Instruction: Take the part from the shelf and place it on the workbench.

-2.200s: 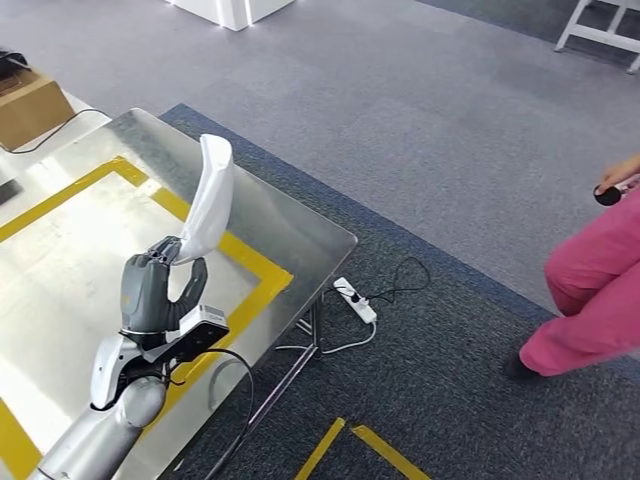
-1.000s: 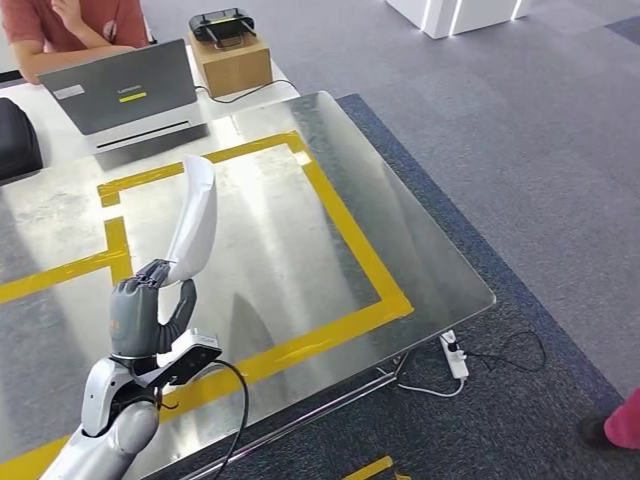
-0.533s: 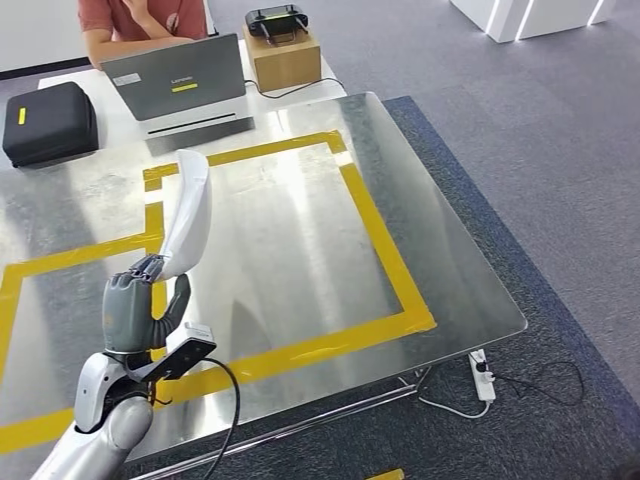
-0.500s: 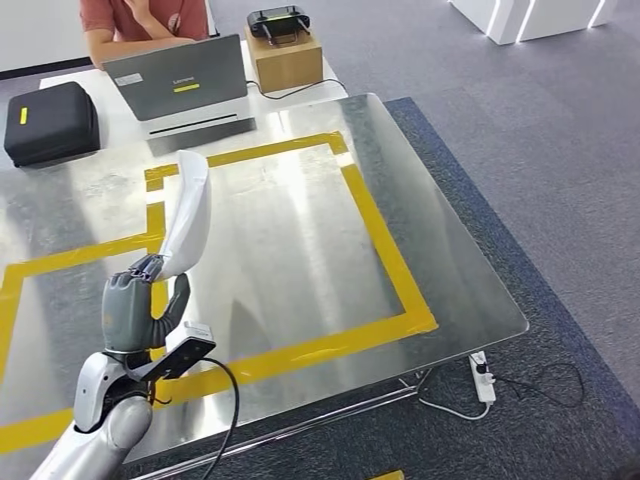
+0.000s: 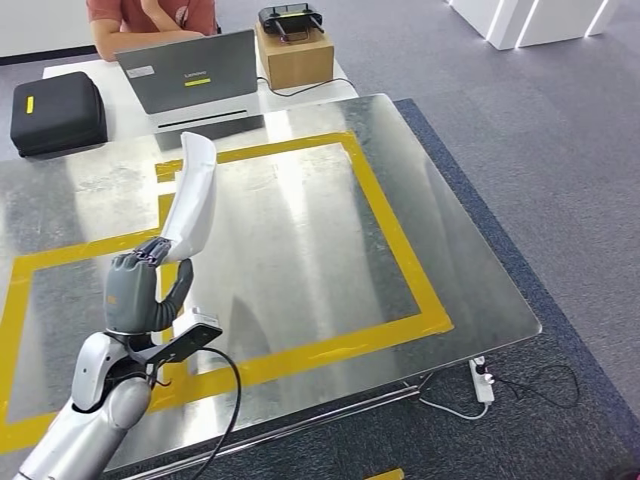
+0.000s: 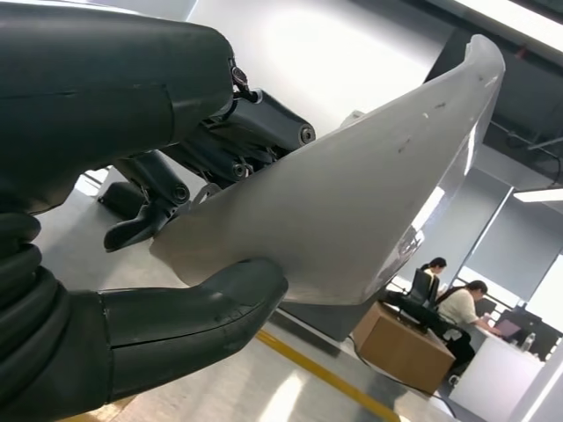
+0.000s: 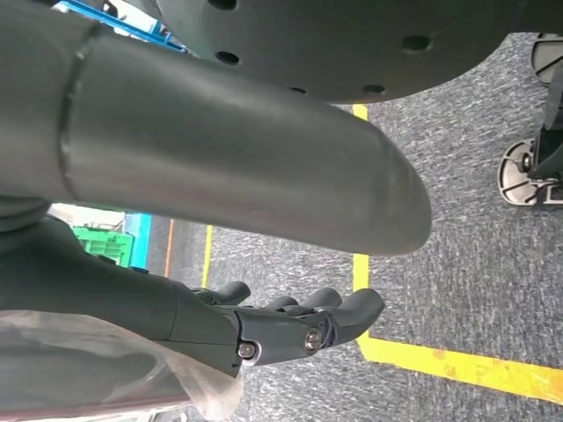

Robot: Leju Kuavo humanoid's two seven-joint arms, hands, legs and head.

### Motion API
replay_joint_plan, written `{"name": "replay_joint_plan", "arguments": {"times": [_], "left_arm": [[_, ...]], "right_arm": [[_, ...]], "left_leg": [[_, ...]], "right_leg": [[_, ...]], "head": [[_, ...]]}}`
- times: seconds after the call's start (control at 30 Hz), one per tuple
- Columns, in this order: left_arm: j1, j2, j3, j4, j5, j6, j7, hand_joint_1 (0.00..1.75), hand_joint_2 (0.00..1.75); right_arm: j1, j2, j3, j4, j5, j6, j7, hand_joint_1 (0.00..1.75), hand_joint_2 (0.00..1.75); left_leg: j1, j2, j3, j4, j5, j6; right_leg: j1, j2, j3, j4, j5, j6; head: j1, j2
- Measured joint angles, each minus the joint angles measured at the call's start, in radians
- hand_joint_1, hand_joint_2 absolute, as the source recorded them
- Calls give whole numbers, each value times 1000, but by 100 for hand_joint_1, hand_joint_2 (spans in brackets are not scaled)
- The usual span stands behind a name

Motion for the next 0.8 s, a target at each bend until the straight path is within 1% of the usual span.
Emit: {"name": "replay_joint_plan", "arguments": {"times": [0.1,0.2,0.4,0.67,0.8], "left_arm": [[-12,1,-4,17,-45,4,5,175,175],[-31,3,-8,49,-93,10,27,175,175],[-53,7,-10,101,-121,17,44,175,175],[-86,24,-5,171,-230,13,137,175,175],[-104,35,-2,205,-283,-8,186,175,175]], "right_arm": [[0,0,0,0,7,1,-1,0,0],[0,0,0,0,15,1,-3,0,0],[0,0,0,0,17,1,-4,0,0],[0,0,0,0,17,-1,2,0,0],[0,0,0,0,16,-2,4,0,0]], "left_leg": [[0,0,0,0,1,2],[0,0,0,0,1,2],[0,0,0,0,1,2],[1,0,0,0,1,2],[1,0,0,-1,1,2]], "right_leg": [[0,0,0,0,1,2],[0,0,0,0,1,2],[1,0,0,0,1,2],[2,0,0,0,1,2],[2,0,0,0,1,2]], "head": [[0,0],[0,0],[0,0],[0,0],[0,0]]}}
